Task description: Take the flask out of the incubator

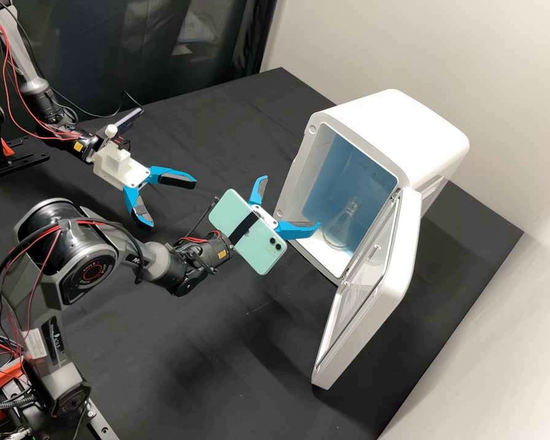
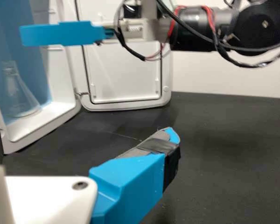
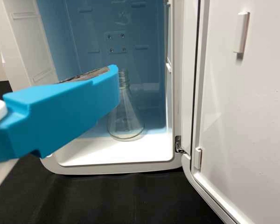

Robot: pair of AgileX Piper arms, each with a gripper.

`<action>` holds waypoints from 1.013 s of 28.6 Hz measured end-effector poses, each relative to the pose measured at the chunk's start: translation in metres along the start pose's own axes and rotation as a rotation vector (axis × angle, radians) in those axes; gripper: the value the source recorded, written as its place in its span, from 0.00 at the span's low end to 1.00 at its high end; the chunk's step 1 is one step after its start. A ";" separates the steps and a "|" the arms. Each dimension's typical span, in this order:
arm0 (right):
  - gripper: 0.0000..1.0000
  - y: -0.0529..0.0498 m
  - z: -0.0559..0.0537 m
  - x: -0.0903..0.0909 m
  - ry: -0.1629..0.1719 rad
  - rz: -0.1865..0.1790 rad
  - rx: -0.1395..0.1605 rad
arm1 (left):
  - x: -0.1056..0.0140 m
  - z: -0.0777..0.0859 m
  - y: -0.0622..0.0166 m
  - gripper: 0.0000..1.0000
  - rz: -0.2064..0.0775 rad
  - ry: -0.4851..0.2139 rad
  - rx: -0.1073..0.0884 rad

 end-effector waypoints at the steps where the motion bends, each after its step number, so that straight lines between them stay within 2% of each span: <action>1: 1.00 0.000 0.000 0.000 0.000 0.000 0.000 | -0.001 -0.002 0.0004 1.00 0.005 0.002 0.001; 6: 1.00 0.000 0.000 0.000 0.000 0.000 0.004 | -0.005 -0.003 0.0007 1.00 0.003 -0.011 0.008; 8: 1.00 0.000 0.000 0.000 0.000 0.000 0.004 | -0.007 -0.004 0.0026 1.00 0.012 -0.013 0.006; 13: 1.00 -0.005 0.006 0.004 0.013 0.012 0.008 | -0.012 -0.008 0.0058 1.00 0.023 0.001 -0.014; 17: 1.00 -0.018 0.019 0.008 -0.028 -0.026 0.008 | -0.012 -0.008 0.0077 1.00 0.032 -0.001 -0.012; 22: 1.00 -0.024 0.028 0.021 -0.058 -0.040 0.014 | -0.012 -0.007 0.0087 1.00 0.041 -0.005 -0.011; 25: 1.00 -0.023 0.032 0.034 -0.068 -0.017 0.024 | -0.012 -0.007 0.0092 1.00 0.045 -0.007 -0.011; 29: 1.00 -0.026 0.039 0.049 -0.106 -0.014 0.033 | -0.012 -0.007 0.0092 1.00 0.045 -0.007 -0.011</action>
